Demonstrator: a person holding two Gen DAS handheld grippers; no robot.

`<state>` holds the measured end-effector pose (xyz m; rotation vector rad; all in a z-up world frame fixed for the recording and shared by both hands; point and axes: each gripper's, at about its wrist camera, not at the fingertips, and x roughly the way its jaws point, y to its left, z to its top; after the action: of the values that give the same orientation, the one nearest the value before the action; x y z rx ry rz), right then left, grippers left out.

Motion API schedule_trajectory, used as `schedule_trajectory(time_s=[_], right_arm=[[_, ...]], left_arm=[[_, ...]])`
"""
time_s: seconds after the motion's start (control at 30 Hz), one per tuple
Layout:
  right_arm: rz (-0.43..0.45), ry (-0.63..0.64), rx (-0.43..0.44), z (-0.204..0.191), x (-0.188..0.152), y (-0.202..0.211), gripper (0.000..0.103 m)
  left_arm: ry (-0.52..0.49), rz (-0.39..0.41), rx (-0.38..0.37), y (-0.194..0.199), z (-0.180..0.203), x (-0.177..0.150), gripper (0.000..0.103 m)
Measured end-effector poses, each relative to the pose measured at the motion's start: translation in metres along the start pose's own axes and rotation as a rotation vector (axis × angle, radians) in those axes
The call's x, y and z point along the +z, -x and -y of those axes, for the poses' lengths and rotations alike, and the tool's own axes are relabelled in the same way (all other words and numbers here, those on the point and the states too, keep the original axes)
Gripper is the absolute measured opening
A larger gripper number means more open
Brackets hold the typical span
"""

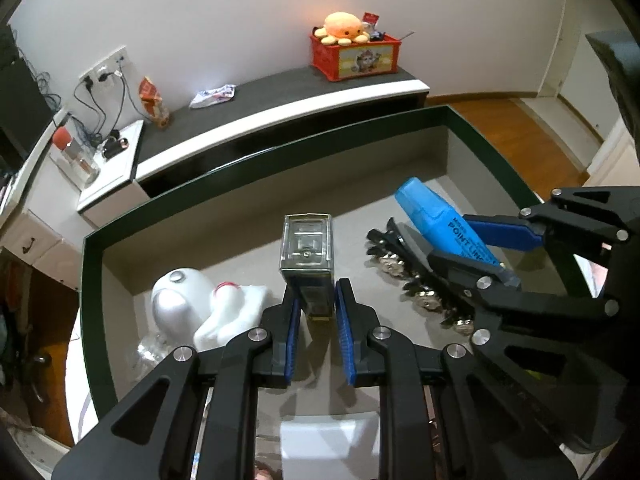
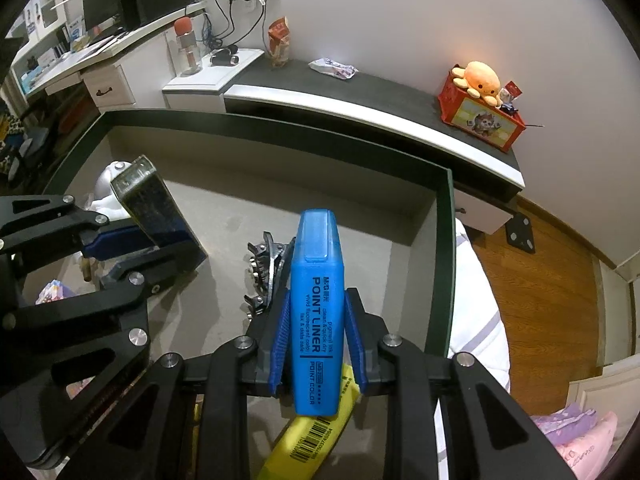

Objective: Organize rigid objects
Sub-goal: 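Lower the gold case and blue marker into the box and open both grippers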

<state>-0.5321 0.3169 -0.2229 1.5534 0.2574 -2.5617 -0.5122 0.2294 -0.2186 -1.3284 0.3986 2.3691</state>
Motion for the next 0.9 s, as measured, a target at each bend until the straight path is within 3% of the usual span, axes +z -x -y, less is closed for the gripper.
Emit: schedule_trajectory(time_s=[0.3,0.43,0.77,0.9], right_arm=[[-0.031,0.021,0.012,-0.01,0.004,-0.008,0.028],[-0.019,0.001,0.016,-0.006,0.002,-0.005,0.028],[0.021,-0.022,0.012,-0.012,-0.004,0.007,0.028],[0.037,-0.037,0.017,-0.013,-0.006,0.017,0.038]], left_arm=[[0.017,-0.015,0.023,-0.001,-0.009,-0.008,0.02],[0.007,-0.001,0.025,0.004,-0.007,-0.008,0.028],[0.009,0.017,0.041,0.019,-0.004,-0.013,0.036],[0.016,0.019,0.045,0.026,-0.007,-0.018,0.04]])
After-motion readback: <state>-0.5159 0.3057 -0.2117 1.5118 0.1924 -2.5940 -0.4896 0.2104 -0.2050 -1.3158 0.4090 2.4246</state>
